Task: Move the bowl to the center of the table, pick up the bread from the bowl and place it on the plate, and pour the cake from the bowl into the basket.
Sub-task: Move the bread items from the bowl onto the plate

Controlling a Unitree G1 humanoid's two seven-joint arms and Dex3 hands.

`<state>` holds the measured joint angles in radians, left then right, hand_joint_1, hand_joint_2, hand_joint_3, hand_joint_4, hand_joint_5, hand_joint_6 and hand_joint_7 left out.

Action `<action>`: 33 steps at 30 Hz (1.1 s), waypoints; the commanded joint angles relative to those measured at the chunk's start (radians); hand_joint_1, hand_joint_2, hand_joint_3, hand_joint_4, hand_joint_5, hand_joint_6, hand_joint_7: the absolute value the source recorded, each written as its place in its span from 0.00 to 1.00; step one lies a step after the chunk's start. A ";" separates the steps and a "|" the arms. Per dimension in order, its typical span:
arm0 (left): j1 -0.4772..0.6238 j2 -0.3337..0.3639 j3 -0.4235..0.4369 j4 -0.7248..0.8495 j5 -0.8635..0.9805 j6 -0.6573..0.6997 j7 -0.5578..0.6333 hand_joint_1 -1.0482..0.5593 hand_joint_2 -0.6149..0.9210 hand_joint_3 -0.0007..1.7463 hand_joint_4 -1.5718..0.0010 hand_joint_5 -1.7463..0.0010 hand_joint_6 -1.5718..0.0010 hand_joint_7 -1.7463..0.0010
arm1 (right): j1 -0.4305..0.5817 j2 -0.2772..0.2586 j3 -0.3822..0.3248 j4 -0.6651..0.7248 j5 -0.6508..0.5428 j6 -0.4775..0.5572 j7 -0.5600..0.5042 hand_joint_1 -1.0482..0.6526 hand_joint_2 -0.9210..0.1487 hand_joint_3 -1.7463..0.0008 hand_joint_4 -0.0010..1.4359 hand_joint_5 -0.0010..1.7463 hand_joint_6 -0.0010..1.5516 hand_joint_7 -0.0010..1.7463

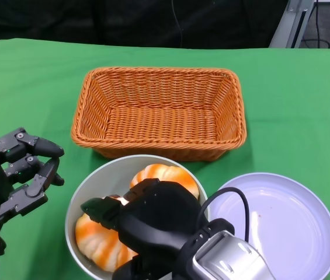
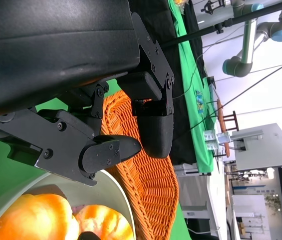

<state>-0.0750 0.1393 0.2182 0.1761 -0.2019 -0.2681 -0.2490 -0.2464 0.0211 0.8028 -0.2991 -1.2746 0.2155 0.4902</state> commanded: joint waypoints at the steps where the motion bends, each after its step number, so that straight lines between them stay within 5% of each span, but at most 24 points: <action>1: 0.002 0.013 0.005 -0.001 -0.002 -0.002 0.003 0.57 0.86 0.38 0.57 0.17 0.53 0.34 | -0.004 0.005 -0.007 0.006 0.001 -0.004 -0.015 0.11 0.00 0.79 0.40 0.10 0.21 0.01; 16: 0.016 -0.001 0.012 -0.009 0.031 -0.019 0.058 0.55 0.88 0.32 0.53 0.18 0.52 0.34 | -0.006 0.036 0.077 0.172 -0.151 0.031 -0.106 0.11 0.00 0.92 0.27 0.03 0.18 0.00; 33: 0.016 -0.001 0.006 -0.002 0.031 -0.030 0.069 0.58 0.84 0.39 0.53 0.18 0.52 0.35 | -0.032 0.065 0.094 0.304 -0.181 0.090 -0.124 0.15 0.00 0.89 0.30 0.03 0.25 0.02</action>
<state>-0.0708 0.1275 0.2195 0.1778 -0.1678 -0.2925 -0.1796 -0.2754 0.0850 0.8954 -0.0154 -1.4554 0.2991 0.3602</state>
